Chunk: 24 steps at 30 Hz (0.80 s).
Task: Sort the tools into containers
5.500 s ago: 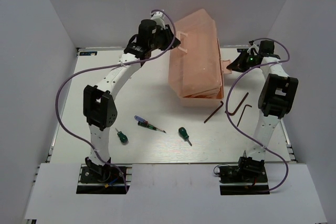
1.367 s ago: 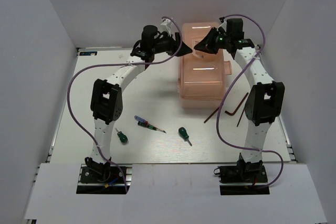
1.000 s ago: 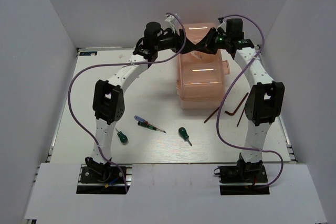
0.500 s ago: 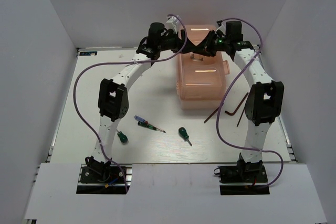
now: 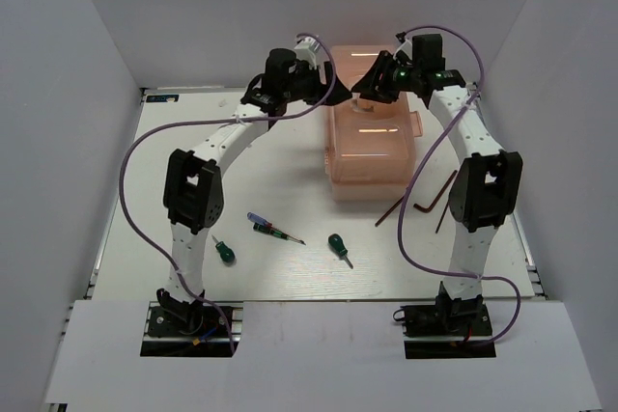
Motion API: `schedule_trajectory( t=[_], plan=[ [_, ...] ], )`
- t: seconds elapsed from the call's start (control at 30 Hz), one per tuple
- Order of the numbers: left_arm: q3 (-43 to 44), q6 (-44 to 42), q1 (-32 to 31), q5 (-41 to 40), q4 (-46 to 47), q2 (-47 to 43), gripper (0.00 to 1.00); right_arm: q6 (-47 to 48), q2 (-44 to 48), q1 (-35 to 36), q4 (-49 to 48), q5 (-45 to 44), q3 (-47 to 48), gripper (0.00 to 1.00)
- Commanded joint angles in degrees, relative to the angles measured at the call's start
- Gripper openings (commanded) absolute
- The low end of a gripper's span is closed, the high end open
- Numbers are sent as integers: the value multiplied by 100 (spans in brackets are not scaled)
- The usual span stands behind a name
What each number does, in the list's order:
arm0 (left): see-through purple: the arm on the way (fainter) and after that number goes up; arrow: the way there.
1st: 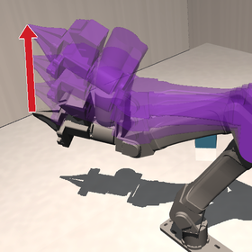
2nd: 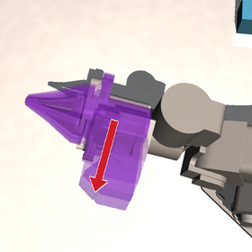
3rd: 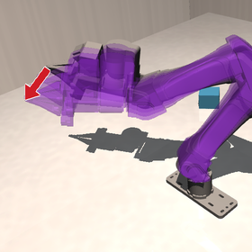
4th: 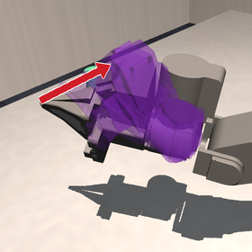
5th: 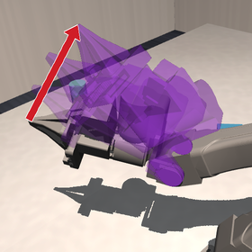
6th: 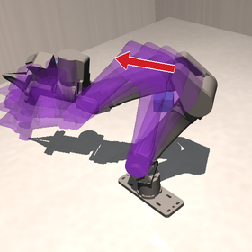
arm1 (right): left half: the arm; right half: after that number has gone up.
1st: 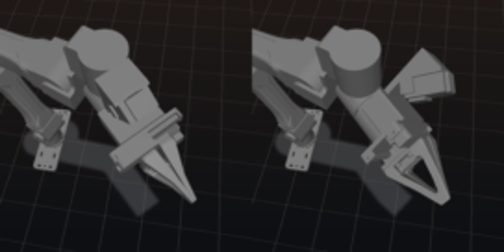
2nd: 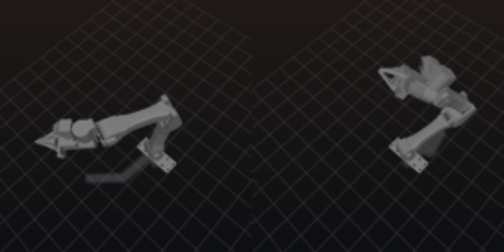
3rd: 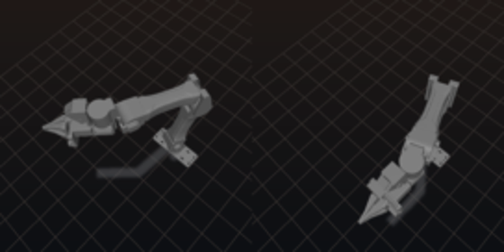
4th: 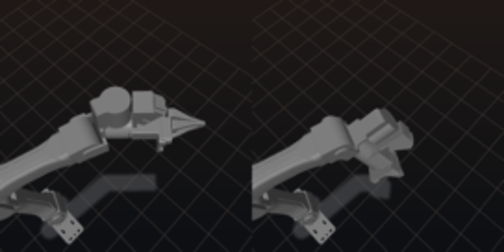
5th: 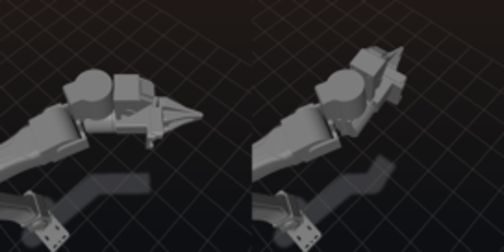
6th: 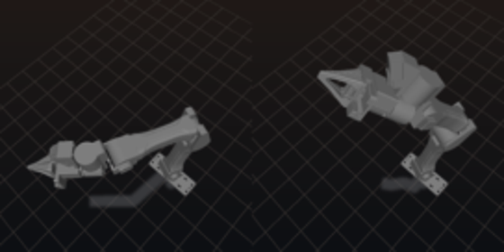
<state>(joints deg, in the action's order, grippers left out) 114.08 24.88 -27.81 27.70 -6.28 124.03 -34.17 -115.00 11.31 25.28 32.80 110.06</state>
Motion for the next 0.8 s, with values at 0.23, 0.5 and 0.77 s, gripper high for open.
schedule_trajectory(
  t=[0.23,0.5,0.77],
  plan=[
    [-1405,-124,65,-1073,206,-1433,84,902,30,336,398,-905,595,49],
    [-2205,-299,65,-1057,681,-2084,85,1299,31,618,742,-1864,683,49],
    [-2259,-300,65,-670,848,-2146,85,1361,-66,697,944,-2251,692,50]
  ],
)
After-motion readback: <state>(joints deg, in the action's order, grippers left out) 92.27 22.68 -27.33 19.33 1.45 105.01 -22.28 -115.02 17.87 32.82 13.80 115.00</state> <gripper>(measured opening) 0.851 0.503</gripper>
